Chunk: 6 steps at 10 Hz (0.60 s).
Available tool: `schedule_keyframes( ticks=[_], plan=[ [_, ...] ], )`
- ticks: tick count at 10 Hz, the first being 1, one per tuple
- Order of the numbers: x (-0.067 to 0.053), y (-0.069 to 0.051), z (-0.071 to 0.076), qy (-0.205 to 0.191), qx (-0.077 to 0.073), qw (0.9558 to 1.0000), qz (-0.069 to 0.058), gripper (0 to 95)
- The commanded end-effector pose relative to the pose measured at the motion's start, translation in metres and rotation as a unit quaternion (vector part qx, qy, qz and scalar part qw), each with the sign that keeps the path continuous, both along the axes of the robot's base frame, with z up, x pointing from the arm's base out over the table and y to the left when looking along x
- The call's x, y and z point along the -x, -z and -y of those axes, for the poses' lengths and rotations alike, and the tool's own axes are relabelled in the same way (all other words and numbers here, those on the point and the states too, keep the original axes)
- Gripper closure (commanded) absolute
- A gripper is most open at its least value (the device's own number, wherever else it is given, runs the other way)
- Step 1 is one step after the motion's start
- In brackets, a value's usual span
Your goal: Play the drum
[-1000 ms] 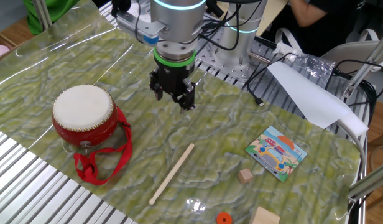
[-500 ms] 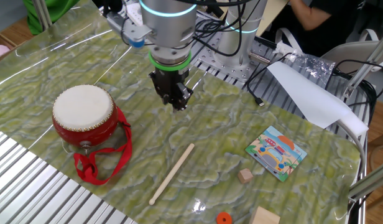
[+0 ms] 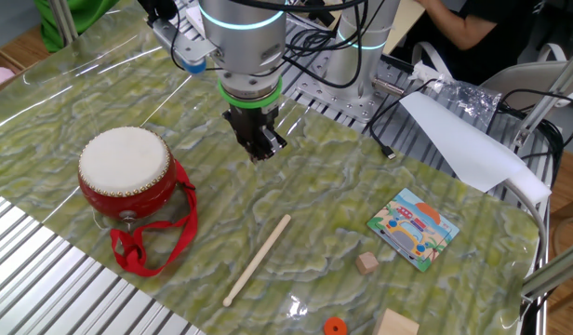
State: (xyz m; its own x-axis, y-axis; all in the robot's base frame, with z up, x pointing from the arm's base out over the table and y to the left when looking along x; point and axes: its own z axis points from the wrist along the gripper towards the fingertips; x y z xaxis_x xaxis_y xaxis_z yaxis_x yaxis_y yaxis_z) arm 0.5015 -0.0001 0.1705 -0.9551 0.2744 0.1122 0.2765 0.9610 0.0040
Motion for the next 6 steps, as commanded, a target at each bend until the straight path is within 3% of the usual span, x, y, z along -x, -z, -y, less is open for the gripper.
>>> schedule_keyframes(
  ticks=[1, 6],
  plan=[
    [0.0014, 0.0005, -0.0001, 0.003, -0.001, 1.0000, 0.001, 95.0],
    [0.0014, 0.0005, -0.0001, -0.005, -0.003, 1.0000, 0.001, 95.0]
  ],
)
